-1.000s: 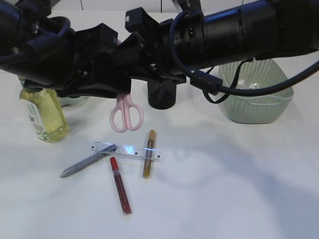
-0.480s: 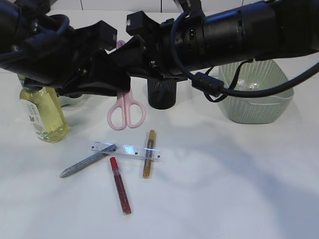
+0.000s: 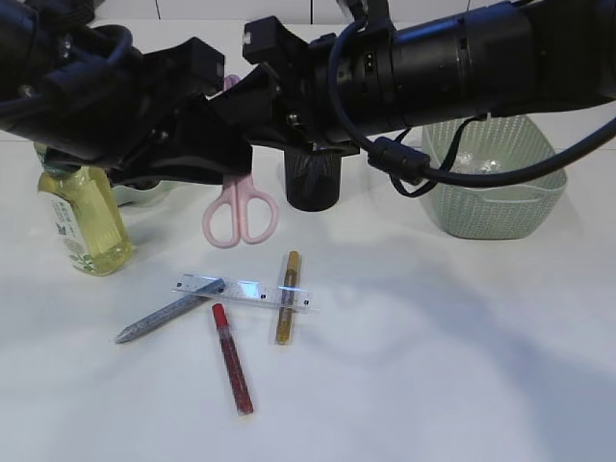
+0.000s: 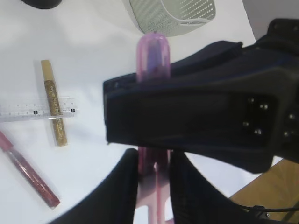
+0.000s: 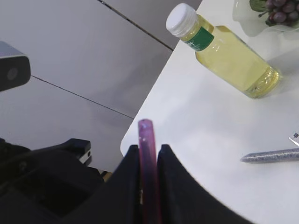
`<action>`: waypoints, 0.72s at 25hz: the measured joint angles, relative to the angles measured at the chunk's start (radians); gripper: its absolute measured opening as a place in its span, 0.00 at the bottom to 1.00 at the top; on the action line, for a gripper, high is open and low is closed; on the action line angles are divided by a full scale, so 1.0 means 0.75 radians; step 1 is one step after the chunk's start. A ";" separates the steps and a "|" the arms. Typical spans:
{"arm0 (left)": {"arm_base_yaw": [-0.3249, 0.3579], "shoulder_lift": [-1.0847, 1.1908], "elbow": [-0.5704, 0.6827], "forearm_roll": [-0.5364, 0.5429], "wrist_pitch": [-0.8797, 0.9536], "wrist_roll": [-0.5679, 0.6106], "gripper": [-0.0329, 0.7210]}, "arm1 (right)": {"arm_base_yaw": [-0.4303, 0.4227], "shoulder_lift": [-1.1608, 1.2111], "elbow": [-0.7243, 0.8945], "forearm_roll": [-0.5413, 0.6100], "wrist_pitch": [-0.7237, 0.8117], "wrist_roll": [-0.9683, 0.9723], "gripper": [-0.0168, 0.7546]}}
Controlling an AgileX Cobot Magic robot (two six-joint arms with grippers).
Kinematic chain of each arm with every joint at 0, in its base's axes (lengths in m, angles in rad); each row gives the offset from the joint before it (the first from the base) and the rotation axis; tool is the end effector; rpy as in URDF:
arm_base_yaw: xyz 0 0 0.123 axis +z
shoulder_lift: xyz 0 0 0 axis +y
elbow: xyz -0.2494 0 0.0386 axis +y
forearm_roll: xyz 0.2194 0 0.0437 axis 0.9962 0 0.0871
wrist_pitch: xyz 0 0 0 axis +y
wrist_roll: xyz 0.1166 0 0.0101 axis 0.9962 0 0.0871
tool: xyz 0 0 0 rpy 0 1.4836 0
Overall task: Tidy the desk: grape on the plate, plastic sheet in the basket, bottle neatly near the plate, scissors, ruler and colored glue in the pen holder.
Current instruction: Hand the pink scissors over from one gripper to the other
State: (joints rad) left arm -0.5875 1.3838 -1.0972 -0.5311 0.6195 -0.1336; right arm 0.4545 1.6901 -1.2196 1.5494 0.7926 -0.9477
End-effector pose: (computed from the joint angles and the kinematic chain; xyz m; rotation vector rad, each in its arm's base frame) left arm 0.2273 -0.1928 0.2788 0.1707 2.4637 -0.8995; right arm 0.2858 0.2325 0.2732 -0.4260 2.1009 1.4298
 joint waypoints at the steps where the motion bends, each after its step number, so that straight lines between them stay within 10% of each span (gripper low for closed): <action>1: 0.000 0.000 0.000 0.000 0.002 0.000 0.28 | 0.000 0.000 0.000 0.009 0.000 0.000 0.15; 18: 0.000 0.026 0.000 0.002 0.026 0.003 0.43 | 0.009 0.000 0.000 0.071 0.041 -0.013 0.13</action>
State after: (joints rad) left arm -0.5875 1.4031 -1.0972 -0.5293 0.6388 -0.1313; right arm 0.4611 1.6901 -1.2196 1.6027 0.8236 -0.9577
